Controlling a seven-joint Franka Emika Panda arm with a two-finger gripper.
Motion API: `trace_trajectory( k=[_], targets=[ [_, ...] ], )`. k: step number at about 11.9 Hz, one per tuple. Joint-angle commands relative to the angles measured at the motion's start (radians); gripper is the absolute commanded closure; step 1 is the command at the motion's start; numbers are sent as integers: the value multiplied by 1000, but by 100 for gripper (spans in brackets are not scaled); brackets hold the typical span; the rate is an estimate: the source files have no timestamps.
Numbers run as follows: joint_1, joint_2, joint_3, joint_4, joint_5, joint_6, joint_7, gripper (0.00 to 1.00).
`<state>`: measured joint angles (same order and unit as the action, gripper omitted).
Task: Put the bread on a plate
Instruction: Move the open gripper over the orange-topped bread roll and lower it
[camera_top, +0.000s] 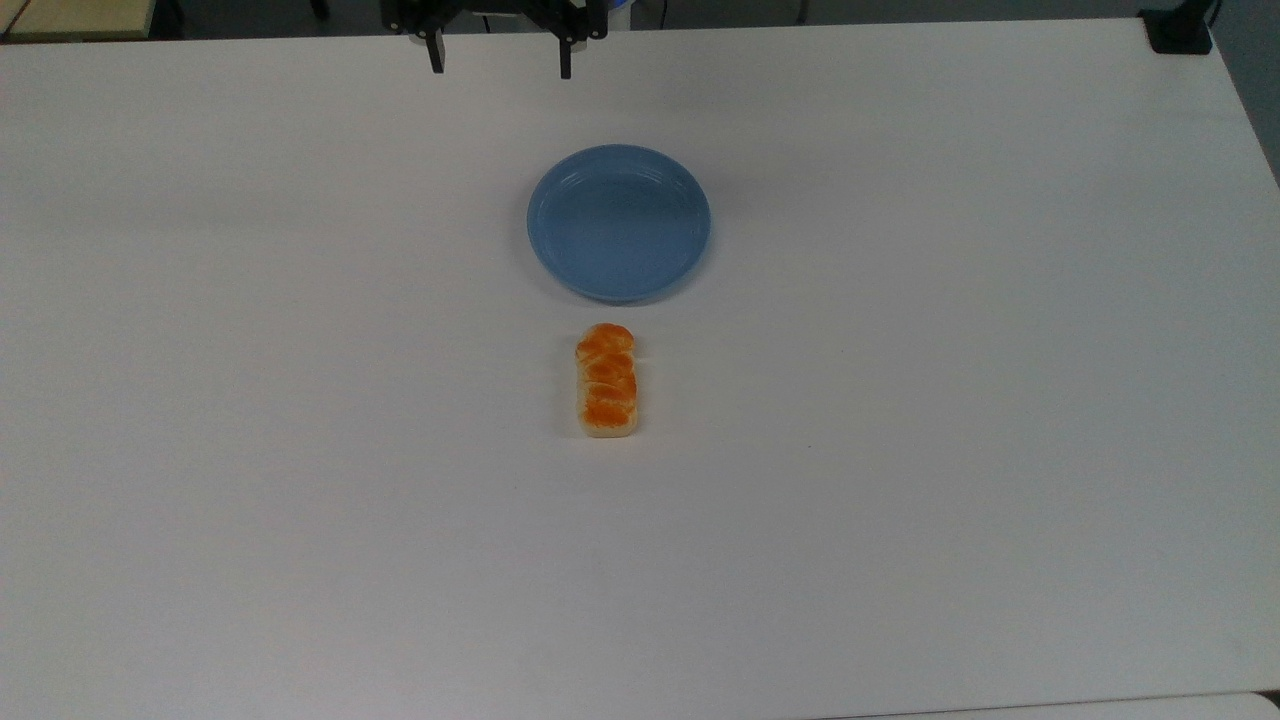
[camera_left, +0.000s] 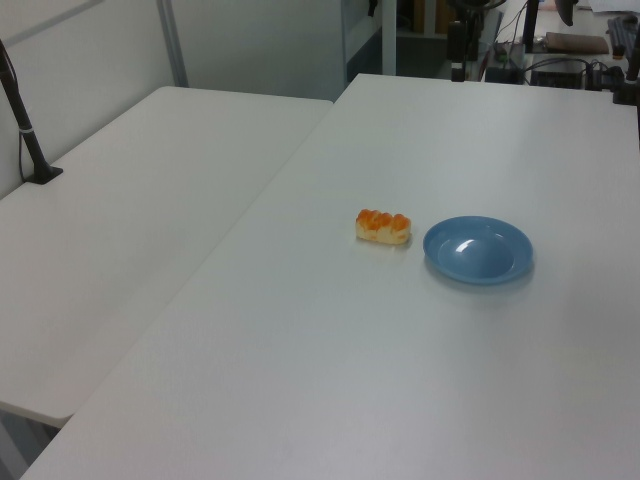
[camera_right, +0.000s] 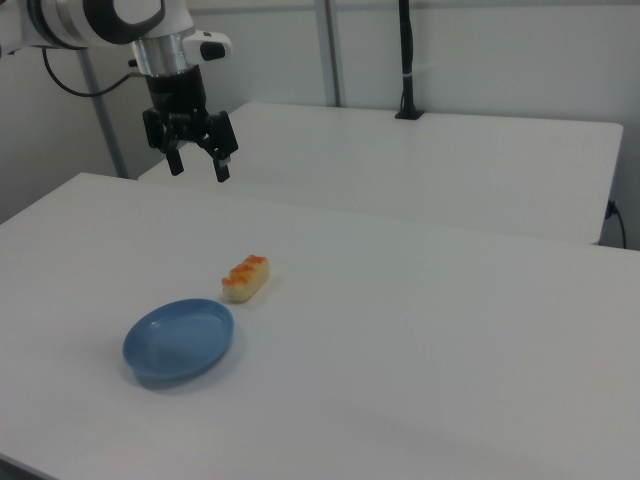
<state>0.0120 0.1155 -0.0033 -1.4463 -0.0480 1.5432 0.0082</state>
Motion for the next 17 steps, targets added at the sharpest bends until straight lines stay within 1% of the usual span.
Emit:
trace_trajectory(
  k=[1,7,10,11,12,13,15,17],
  targets=[
    [5,-21,5,-40,-6,30,-22,0],
    [8,-19,5,-40,-7,40,-22,0],
    [13,32,11,-39,-6,90,-24,0],
    [16,64,12,-39,3,130,-24,0],
    [40,106,12,-34,7,162,-13,0],
    [48,154,11,-32,8,196,-8,0],
    [97,258,9,-32,-10,309,30,0],
    [97,340,2,-31,-10,395,53,0]
  ],
)
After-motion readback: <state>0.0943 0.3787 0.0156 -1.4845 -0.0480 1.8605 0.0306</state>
